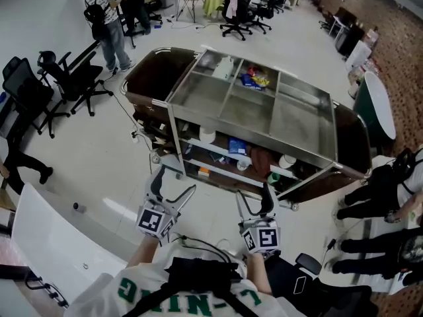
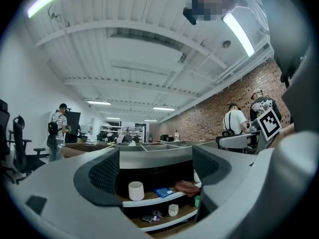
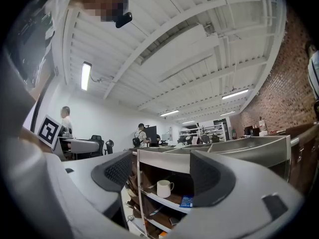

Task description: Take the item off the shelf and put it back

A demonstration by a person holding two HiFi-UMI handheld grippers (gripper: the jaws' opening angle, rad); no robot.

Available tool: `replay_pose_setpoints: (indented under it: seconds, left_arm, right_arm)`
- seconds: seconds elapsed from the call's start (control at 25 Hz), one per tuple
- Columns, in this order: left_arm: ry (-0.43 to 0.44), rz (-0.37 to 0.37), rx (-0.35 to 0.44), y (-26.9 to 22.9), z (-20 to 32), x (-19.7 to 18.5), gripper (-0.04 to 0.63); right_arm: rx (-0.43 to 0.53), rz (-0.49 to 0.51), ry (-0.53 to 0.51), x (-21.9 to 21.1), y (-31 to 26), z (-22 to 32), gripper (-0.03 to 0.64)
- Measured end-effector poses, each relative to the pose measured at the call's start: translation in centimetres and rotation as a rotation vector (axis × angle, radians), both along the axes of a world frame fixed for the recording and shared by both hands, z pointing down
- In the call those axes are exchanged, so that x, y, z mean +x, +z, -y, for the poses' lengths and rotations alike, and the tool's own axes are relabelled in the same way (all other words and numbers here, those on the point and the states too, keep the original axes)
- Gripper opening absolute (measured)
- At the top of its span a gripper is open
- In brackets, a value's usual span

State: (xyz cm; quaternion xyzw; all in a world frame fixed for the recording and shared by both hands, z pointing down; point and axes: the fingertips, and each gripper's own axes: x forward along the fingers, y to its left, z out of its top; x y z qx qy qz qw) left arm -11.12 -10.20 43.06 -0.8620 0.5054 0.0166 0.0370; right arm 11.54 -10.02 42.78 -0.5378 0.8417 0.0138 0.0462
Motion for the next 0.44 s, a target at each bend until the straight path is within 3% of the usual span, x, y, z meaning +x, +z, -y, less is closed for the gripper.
replay_pose_setpoints:
  seconds: [0.44]
  left_arm:
    - [0.039, -0.043, -0.034, -0.6, -0.4, 2.3, 0.433]
  right_arm:
    - [-0.013, 0.006, 0.028, 1.9, 0.3, -0.8, 0.365]
